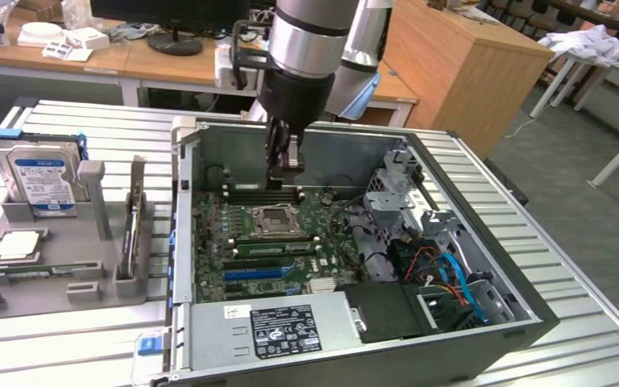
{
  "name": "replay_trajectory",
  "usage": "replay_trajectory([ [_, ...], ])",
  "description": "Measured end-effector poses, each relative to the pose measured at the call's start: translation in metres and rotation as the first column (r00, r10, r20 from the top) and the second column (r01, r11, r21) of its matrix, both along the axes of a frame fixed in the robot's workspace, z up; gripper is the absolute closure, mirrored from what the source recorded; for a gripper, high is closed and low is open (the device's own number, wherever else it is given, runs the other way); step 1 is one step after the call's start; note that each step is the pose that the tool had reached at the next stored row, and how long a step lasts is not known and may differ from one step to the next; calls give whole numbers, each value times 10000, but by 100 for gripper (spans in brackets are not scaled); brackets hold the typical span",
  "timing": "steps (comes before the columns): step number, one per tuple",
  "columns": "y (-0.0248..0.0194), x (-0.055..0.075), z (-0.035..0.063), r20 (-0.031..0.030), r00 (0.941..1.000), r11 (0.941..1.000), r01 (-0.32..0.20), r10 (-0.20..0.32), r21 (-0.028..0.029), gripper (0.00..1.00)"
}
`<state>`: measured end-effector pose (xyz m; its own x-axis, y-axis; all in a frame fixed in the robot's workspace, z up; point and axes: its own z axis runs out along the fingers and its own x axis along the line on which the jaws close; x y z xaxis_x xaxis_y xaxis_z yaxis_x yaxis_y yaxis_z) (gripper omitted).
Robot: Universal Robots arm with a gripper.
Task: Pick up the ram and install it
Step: 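Press down the ram until it locks into place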
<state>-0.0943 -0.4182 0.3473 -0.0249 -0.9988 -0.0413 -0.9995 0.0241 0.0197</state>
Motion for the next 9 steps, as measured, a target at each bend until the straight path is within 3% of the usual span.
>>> replay_trajectory([
  [9, 0, 0, 60, 0, 10000, 10000, 0, 0, 0, 89],
])
